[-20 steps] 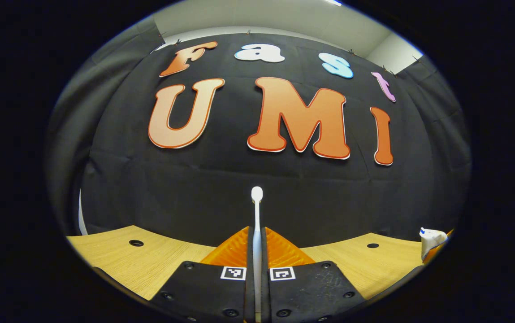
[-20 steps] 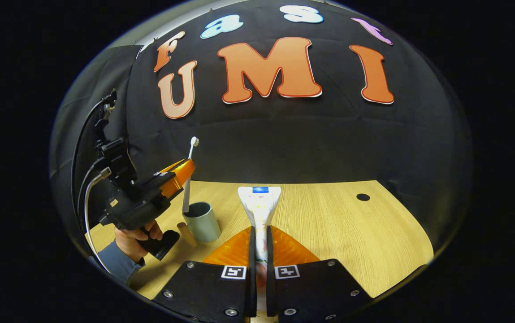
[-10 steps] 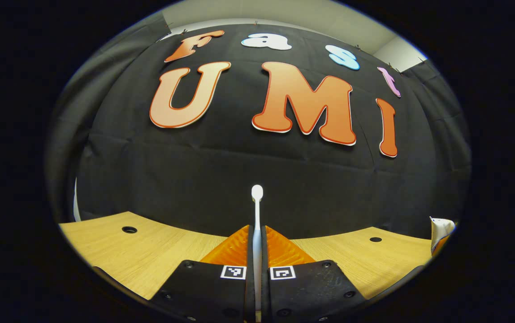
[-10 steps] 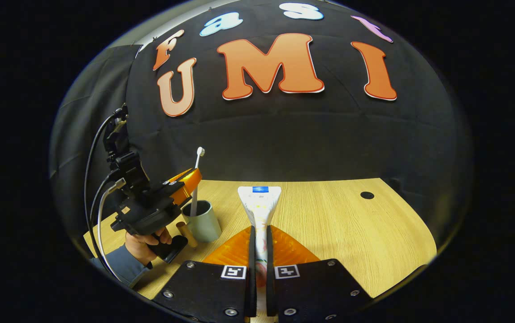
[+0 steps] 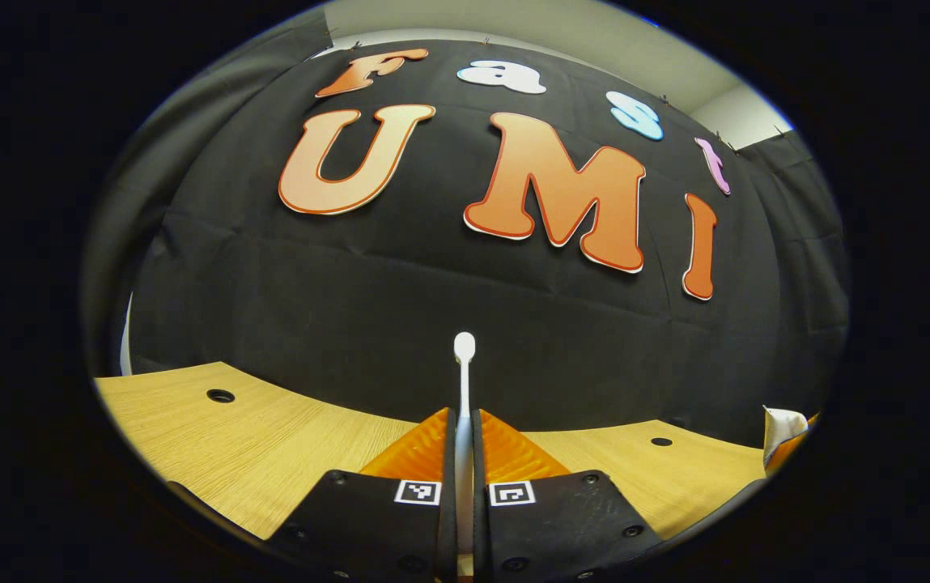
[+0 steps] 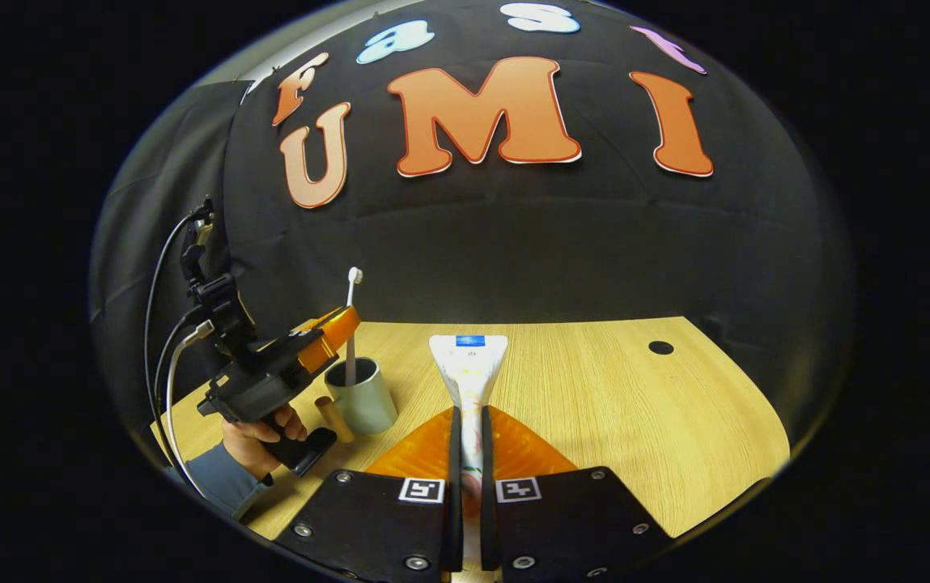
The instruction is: Put the toothbrush and toothpaste on the desktop into the cup, then pick up the cup and place it on the coaster on the desktop.
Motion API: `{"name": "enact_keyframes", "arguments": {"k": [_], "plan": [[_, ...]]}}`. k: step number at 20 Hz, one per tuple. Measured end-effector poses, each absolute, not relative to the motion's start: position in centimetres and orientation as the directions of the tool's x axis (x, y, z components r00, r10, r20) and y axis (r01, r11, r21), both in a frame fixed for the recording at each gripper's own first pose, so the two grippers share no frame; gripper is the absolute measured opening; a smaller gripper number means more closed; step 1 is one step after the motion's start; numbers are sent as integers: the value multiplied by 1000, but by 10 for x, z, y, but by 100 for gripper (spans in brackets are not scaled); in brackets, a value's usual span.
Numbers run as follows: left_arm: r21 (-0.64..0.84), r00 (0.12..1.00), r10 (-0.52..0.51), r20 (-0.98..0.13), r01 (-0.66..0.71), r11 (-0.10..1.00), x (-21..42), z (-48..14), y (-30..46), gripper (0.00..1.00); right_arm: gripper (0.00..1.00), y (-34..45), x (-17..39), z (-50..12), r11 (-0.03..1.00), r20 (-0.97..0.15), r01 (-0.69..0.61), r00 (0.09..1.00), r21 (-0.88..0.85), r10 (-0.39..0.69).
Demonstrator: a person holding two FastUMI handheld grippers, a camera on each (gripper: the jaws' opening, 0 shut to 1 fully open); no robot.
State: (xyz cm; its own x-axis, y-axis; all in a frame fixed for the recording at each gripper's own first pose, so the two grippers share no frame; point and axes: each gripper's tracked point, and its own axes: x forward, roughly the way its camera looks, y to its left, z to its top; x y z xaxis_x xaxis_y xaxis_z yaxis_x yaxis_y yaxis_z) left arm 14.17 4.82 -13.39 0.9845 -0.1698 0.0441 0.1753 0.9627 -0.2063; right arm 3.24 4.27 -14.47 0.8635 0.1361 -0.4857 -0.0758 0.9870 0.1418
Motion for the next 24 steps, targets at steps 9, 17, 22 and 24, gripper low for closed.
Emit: {"name": "enact_keyframes", "arguments": {"k": [9,17,22,24], "plan": [[-123,979,-202,-26,198,973,124,-148,40,39,9,43,32,-144,985,-483,-75,864,155,142],[-27,972,-205,-114,203,979,79,-142,45,90,8,57,44,-133,975,-430,-126,882,183,195],[7,968,-168,-184,172,985,41,-131,62,100,9,62,71,-110,968,-357,-151,909,202,216],[-3,966,-143,-216,146,989,27,-135,71,100,9,69,80,-100,964,-333,-169,914,205,231]]}}
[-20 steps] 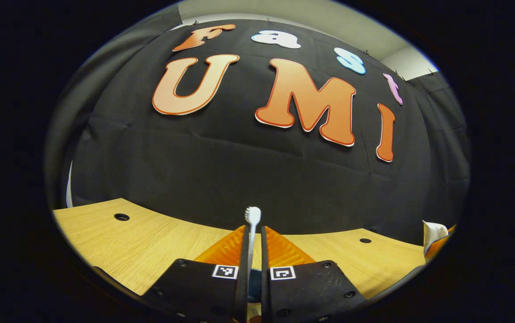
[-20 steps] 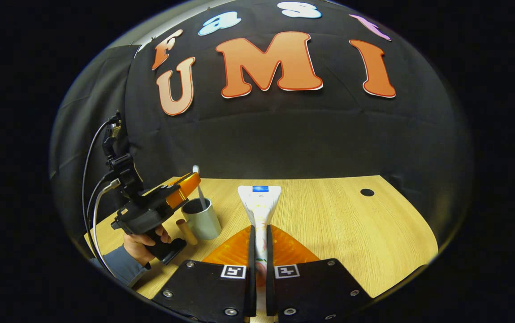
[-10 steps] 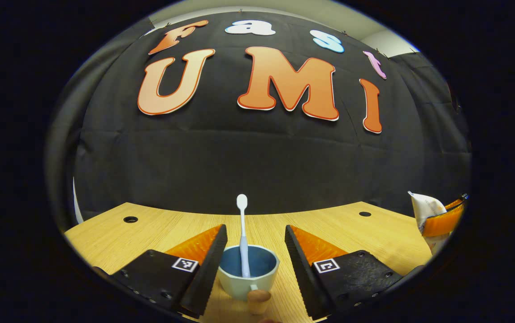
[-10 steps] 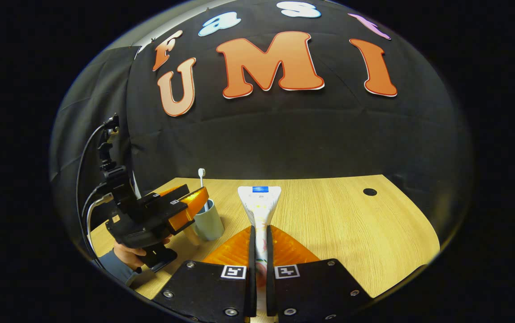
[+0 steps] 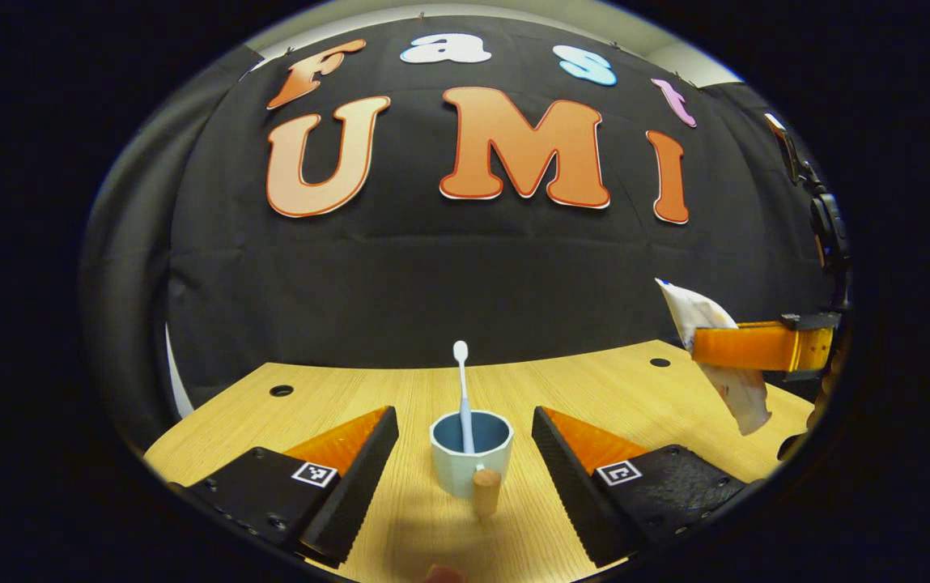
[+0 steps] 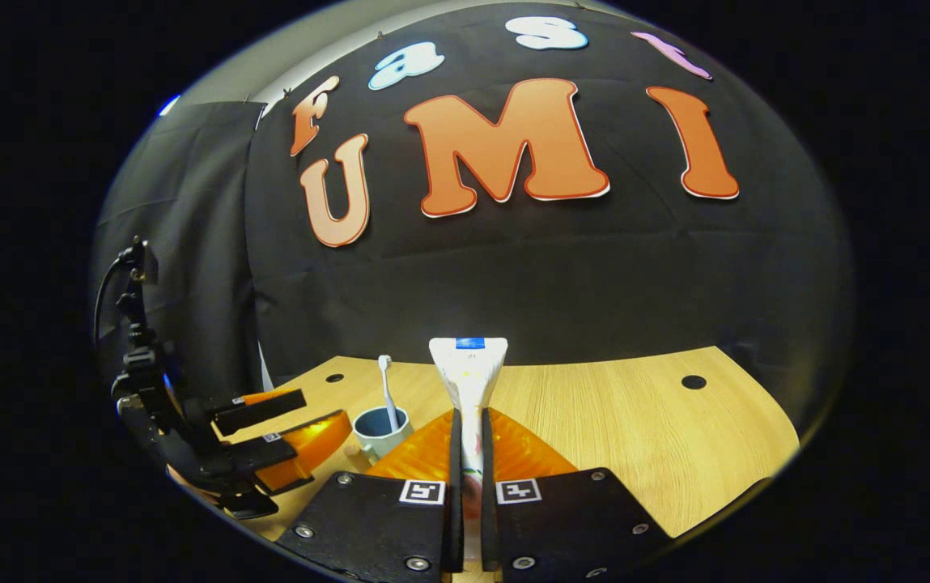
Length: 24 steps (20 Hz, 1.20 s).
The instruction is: Put the toothbrush and toothpaste on the desktop into the cup, then pick up the cup and place it on the coaster on the desktop.
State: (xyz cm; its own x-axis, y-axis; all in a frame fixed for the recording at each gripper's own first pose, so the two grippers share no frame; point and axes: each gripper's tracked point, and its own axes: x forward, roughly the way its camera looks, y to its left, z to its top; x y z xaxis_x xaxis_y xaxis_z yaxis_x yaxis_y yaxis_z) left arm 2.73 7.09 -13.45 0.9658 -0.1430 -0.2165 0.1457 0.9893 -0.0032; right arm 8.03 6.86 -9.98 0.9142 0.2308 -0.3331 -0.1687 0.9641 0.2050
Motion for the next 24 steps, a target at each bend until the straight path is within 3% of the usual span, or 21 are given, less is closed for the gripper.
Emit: {"name": "enact_keyframes", "arguments": {"k": [4,13,19,24], "plan": [[-30,947,-118,-299,114,993,7,-153,84,100,9,91,101,-80,954,-267,-221,925,203,271],[11,940,-107,-323,117,993,-16,-172,107,100,10,170,144,-56,912,-45,-371,922,176,384],[-32,933,-104,-344,99,995,-30,-180,124,100,12,206,167,-72,870,-25,-438,890,228,455],[-35,935,-78,-347,70,997,-33,-183,142,100,12,215,187,-96,866,-34,-427,892,259,450]]}}
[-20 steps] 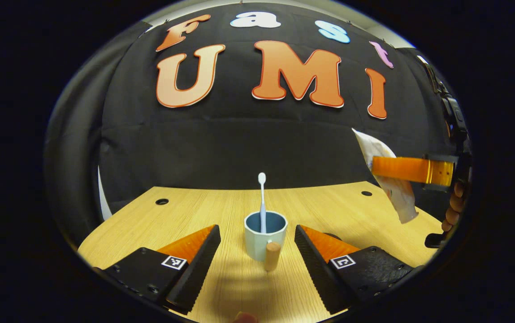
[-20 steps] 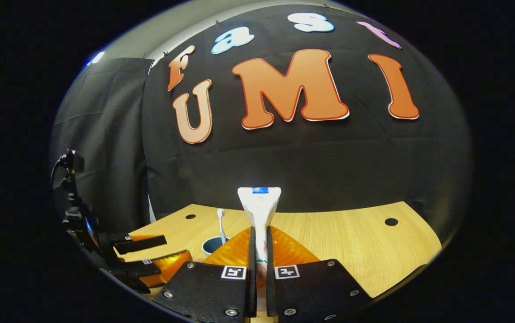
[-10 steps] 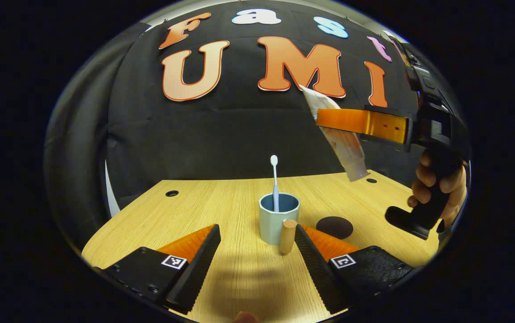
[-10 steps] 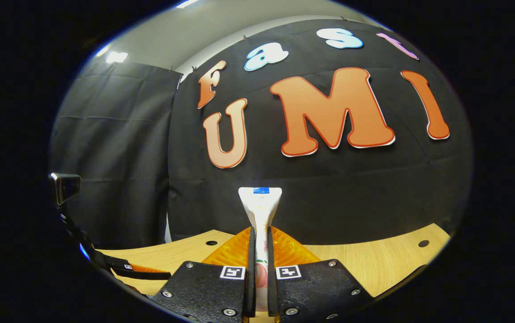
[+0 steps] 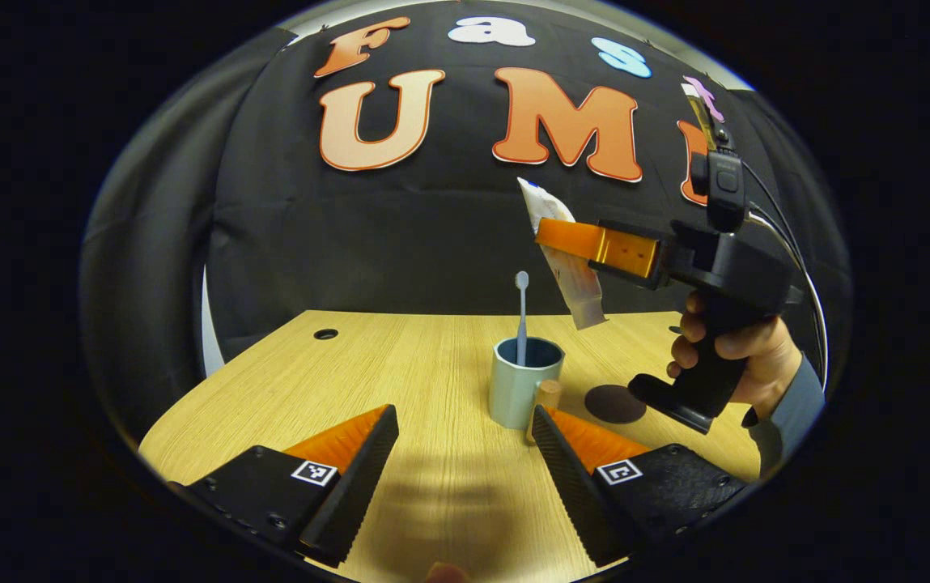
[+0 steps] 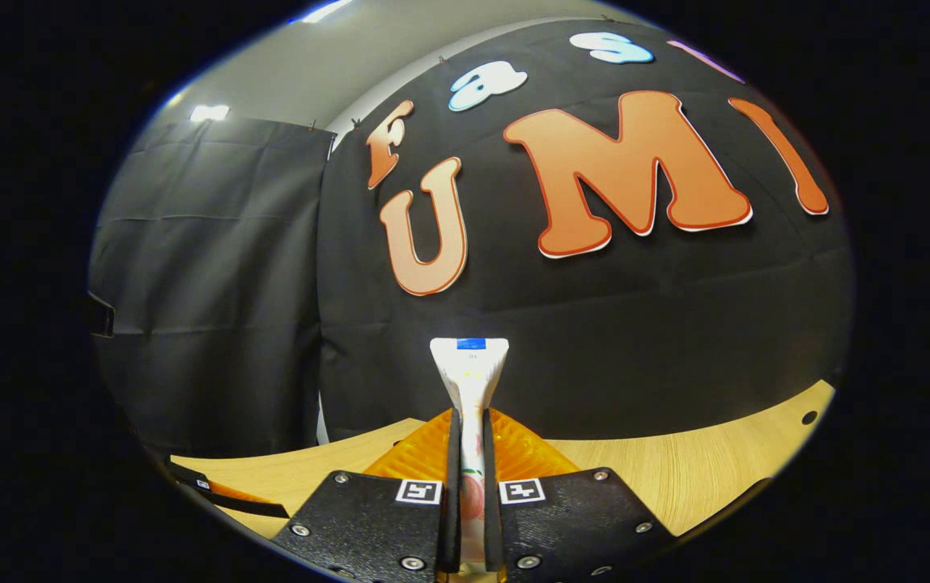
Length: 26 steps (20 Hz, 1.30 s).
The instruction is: Put the toothbrush and toothpaste on the desktop into the cup, then pick up the cup and place it on the coaster on the desktop.
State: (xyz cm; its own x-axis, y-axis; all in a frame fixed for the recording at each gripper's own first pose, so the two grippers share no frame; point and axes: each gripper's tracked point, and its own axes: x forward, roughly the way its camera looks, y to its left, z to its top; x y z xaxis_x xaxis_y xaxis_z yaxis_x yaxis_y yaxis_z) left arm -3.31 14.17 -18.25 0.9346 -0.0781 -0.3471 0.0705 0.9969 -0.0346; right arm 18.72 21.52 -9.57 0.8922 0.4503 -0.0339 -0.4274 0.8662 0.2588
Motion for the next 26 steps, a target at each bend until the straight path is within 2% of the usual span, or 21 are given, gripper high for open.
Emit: {"name": "enact_keyframes", "arguments": {"k": [10,14,19,22,26], "plan": [[-47,920,-64,-387,49,998,-36,-201,153,100,13,233,198,-138,866,-71,-419,889,273,453],[-52,913,-63,-403,46,998,-36,-208,153,100,13,238,195,-159,874,-132,-423,878,239,461],[-70,898,-80,-432,55,996,-34,-220,144,100,27,230,180,-176,871,-227,-448,843,203,487],[-75,897,-97,-431,71,995,-28,-217,133,100,29,212,176,-160,878,-204,-441,857,183,473],[-92,894,-117,-432,85,992,-18,-209,121,100,39,189,167,-136,885,-186,-428,869,183,458]]}}
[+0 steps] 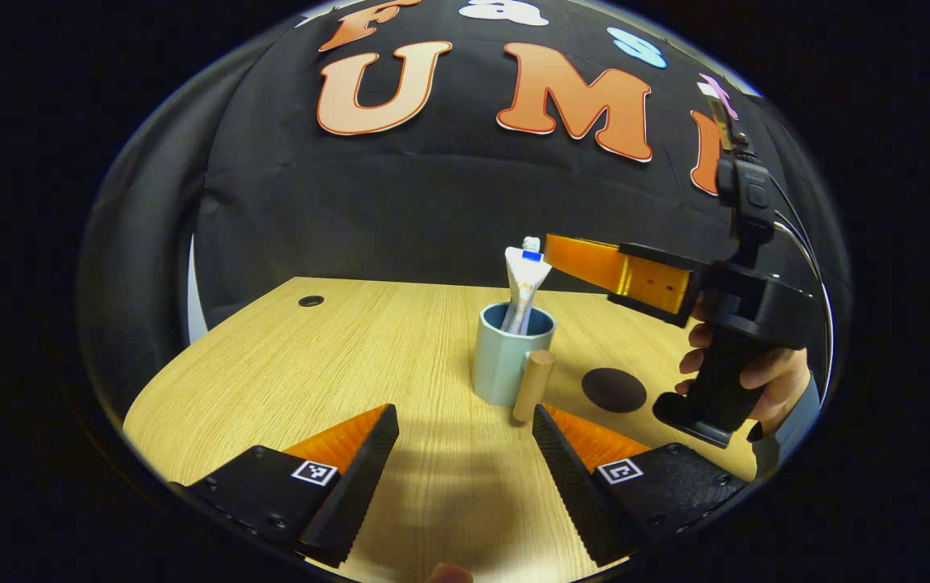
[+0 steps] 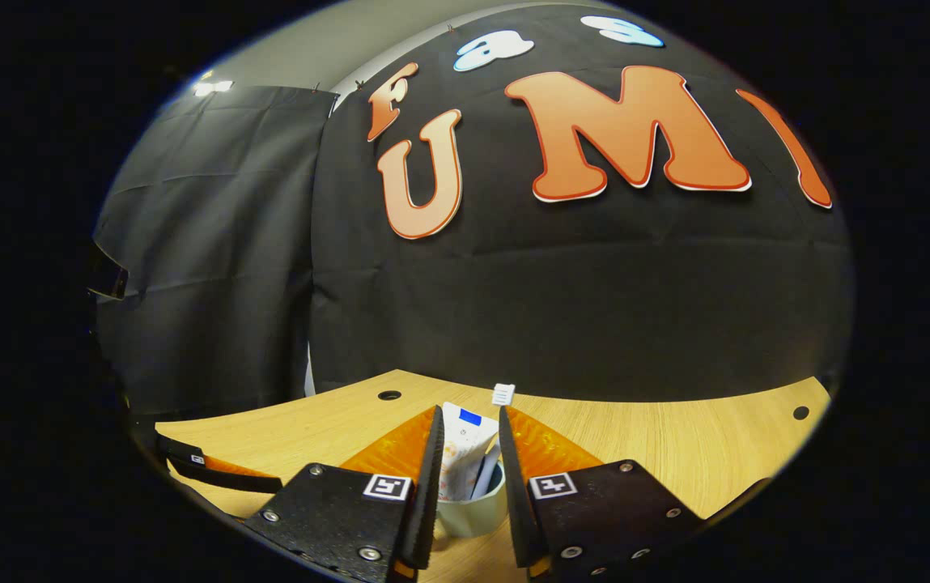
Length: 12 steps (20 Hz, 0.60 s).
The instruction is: Put the toothbrush and toothpaste on the desktop into the cup, then pick up the cup and place it on the coaster on the desktop.
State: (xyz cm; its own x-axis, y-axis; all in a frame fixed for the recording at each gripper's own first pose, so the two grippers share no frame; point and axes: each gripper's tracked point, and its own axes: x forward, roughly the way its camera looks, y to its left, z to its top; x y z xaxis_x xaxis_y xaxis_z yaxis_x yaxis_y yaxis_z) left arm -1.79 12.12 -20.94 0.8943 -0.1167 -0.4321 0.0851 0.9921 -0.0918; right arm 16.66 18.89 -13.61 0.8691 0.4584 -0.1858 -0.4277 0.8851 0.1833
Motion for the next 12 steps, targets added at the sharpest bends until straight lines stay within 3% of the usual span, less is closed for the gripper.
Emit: {"name": "enact_keyframes", "arguments": {"k": [5,8,12], "plan": [[-120,893,-144,-427,101,988,5,-190,112,100,69,152,143,-99,895,-183,-389,884,220,429],[-107,884,-155,-441,120,987,21,-183,104,100,76,130,131,-72,907,-149,-373,903,195,403],[-53,869,-164,-466,158,986,39,-172,88,100,78,112,106,-43,906,-120,-381,906,186,406]]}}
